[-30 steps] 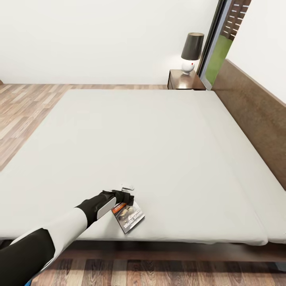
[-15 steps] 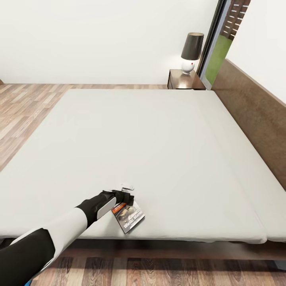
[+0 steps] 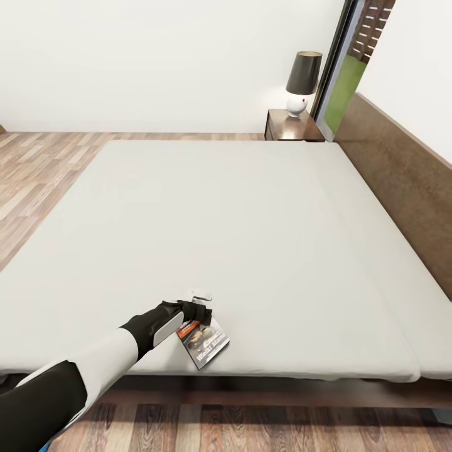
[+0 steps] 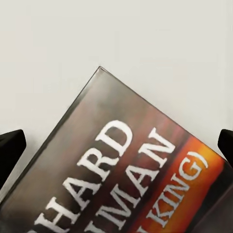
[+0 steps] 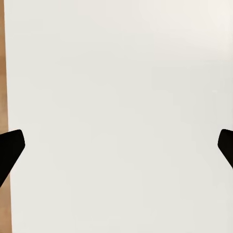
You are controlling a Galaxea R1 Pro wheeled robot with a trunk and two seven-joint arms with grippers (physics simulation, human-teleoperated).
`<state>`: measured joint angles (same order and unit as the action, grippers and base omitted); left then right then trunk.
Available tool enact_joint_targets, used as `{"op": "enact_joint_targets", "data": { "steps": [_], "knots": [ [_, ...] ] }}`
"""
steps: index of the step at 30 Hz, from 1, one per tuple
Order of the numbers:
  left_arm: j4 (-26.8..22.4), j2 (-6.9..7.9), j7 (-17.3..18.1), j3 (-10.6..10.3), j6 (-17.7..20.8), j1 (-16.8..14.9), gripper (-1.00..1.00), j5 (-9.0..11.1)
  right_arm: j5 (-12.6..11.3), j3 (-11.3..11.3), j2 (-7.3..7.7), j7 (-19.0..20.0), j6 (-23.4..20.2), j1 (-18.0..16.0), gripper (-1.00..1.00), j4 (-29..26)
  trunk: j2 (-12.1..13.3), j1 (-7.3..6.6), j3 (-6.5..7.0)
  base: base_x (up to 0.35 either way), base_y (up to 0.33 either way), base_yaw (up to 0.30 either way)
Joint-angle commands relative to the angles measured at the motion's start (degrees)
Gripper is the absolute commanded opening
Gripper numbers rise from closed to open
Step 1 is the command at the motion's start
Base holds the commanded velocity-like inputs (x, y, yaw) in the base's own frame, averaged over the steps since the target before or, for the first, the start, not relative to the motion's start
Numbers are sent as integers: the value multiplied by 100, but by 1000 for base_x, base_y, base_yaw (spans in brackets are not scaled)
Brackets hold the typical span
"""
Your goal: In the bedroom, move the book from the bed onto either nightstand, and place the two sandals side by side next to the bed.
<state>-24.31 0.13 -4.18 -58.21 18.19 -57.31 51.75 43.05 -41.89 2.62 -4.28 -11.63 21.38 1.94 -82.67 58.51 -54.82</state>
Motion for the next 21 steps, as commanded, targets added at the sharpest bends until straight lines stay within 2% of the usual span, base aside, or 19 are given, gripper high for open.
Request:
{"op": "enact_joint_targets", "data": {
  "steps": [1,21],
  "knots": [
    [-3,7,-47,-33,41,106,100,169,54,-47,2,-21,-6,-2,100,8,-1,0,-3,-35,0,0],
    [-3,6,-47,-33,42,106,100,169,54,-47,-1,-20,-6,-2,100,14,-1,0,-3,-30,0,0]
  ]
}}
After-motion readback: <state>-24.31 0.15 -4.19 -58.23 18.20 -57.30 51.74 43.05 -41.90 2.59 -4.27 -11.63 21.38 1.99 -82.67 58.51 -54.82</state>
